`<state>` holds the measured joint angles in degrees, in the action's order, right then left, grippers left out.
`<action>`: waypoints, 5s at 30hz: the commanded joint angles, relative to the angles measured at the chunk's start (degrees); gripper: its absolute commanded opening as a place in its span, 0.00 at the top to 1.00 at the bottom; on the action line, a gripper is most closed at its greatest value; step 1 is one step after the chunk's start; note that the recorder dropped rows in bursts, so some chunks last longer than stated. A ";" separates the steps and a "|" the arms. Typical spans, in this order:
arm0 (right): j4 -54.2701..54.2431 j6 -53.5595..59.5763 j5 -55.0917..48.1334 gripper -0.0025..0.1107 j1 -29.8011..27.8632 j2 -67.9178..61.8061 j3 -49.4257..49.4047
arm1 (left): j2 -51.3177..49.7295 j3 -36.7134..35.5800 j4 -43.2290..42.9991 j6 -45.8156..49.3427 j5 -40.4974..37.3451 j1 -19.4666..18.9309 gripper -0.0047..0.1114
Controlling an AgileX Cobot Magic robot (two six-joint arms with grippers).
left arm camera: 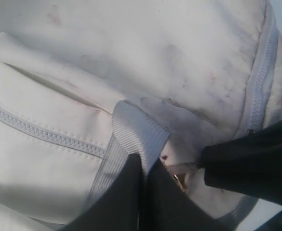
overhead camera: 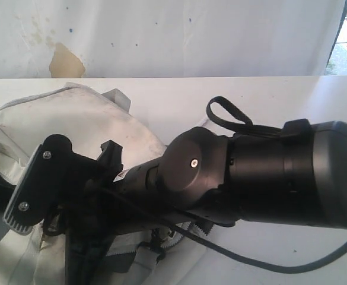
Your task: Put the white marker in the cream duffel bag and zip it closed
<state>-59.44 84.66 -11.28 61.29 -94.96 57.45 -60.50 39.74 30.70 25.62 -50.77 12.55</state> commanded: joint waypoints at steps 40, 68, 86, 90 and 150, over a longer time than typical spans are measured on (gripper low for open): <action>0.72 -29.62 -1.11 0.98 -10.72 4.56 -0.18 | 0.49 0.37 -4.72 -2.10 -2.46 0.11 0.96; 3.75 -29.87 2.57 0.98 -24.38 9.70 -8.34 | 7.19 0.37 -8.75 -4.87 -7.46 0.11 0.96; 5.42 -29.44 -4.08 0.98 -32.19 9.58 -10.21 | 7.19 0.37 -3.01 -7.34 -0.86 0.11 0.43; 5.32 -29.44 -4.11 0.98 -32.19 9.58 -10.21 | 7.19 0.37 3.73 -1.66 0.94 0.11 0.16; 1.46 -31.11 7.50 0.98 -32.19 4.02 -6.25 | -10.81 0.35 10.52 4.09 8.08 24.82 0.96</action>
<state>-57.89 53.55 -5.14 29.65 -89.41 48.56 -73.61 40.32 48.22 35.53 -36.61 37.03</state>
